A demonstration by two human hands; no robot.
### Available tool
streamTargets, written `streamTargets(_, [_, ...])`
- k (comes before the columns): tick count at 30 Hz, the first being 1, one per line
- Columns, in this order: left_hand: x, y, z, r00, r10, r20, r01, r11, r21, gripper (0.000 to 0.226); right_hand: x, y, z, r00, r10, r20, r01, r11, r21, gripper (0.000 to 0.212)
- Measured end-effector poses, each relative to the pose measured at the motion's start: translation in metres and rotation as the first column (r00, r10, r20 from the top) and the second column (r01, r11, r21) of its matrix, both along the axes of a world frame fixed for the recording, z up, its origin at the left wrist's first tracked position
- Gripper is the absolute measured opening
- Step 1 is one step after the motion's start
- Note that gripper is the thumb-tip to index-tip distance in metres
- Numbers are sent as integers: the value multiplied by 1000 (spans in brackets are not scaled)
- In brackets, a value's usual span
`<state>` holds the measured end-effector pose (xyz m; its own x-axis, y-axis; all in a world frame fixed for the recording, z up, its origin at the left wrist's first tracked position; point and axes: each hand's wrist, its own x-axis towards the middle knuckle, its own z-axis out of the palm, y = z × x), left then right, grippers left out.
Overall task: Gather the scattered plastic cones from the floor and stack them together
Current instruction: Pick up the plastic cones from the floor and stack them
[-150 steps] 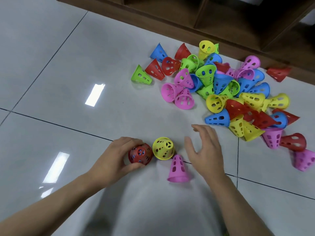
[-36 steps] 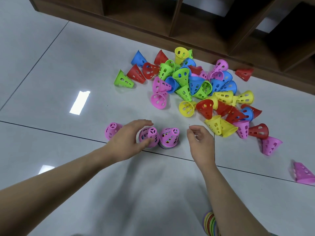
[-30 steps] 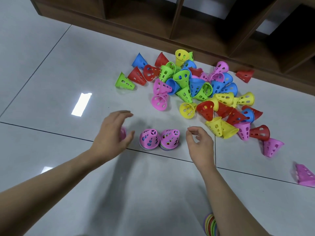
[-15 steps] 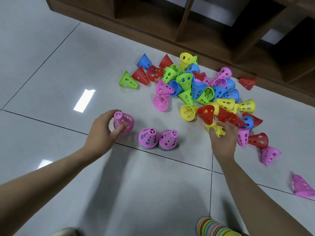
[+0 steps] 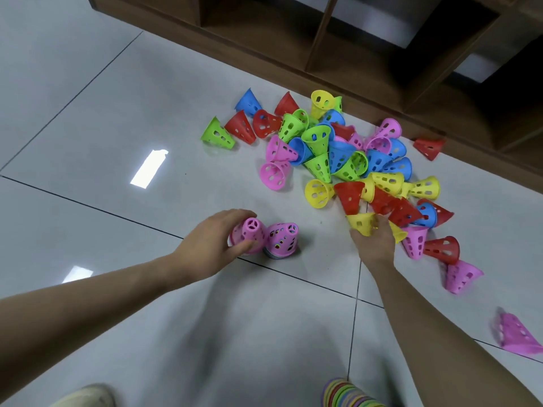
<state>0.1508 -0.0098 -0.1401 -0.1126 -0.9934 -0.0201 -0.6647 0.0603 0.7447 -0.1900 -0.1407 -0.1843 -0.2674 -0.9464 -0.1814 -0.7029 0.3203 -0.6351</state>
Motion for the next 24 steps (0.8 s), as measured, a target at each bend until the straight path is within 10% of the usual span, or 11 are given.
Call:
streamTargets(11, [0, -18, -8, 997, -9, 74, -1, 991, 136, 38, 28, 17, 33, 954, 265, 140, -247, 960, -134, 11])
streamTargets(16, [-3, -13, -10, 998, 11, 63, -20, 989, 147, 44, 52, 34, 90, 879, 467, 93, -445, 876, -187, 39])
streamTargets(24, [7, 7, 3, 996, -28, 87, 19, 995, 96, 78, 96, 55, 97, 679, 692, -244, -672, 720, 172, 43])
